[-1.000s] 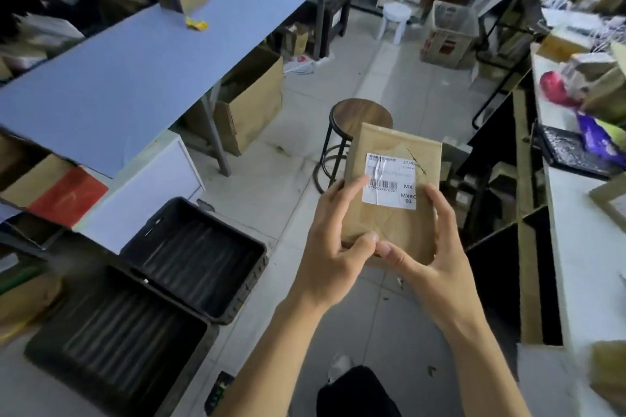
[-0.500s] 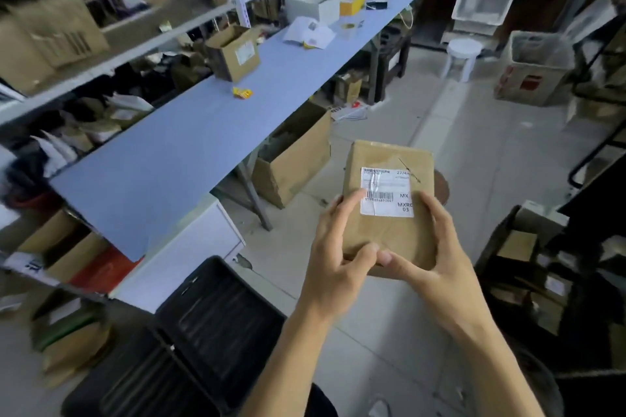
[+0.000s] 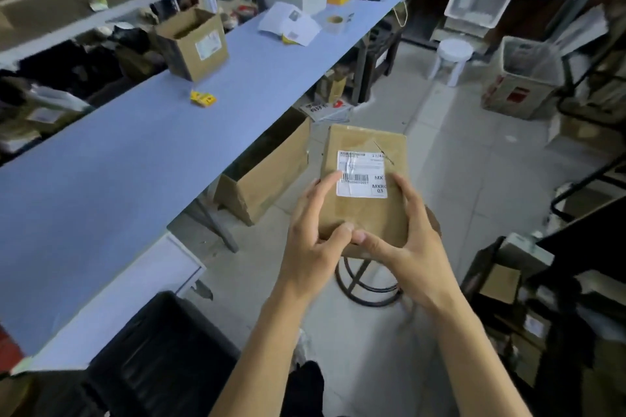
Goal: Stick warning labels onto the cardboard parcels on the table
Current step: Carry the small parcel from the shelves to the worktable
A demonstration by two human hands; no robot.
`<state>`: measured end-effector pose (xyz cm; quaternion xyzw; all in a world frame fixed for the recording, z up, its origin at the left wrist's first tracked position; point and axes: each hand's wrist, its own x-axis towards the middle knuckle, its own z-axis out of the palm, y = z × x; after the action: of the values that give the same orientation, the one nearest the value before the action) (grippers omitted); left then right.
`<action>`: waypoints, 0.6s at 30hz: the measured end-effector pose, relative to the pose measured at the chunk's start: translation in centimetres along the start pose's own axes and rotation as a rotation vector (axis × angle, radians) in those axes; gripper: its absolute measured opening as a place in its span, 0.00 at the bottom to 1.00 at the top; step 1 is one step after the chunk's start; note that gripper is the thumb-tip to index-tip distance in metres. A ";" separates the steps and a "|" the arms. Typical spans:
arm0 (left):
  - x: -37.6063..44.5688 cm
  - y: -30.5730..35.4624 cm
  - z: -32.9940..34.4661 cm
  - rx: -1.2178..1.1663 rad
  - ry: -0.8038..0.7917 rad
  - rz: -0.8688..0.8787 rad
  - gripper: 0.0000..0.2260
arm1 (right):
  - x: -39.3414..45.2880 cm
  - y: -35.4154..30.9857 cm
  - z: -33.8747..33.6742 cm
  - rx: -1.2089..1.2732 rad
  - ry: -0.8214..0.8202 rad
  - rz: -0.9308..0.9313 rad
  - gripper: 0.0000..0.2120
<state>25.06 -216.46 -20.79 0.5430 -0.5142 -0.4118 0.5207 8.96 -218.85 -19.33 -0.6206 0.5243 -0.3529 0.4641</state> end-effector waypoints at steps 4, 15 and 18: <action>7.5 0.8 -1.6 -0.048 -0.010 0.048 0.29 | 6.7 -2.4 0.4 -0.025 0.056 -0.037 0.45; 19.7 -1.3 -4.5 -0.110 0.074 -0.005 0.29 | 20.4 -3.8 2.9 -0.026 -0.034 -0.025 0.45; 23.1 -2.2 -4.9 -0.083 0.132 -0.012 0.29 | 24.8 -3.2 3.3 -0.013 -0.084 -0.013 0.46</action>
<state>33.20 -238.76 -20.32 0.5502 -0.4579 -0.3993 0.5729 18.04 -242.40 -18.56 -0.6414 0.5027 -0.3262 0.4791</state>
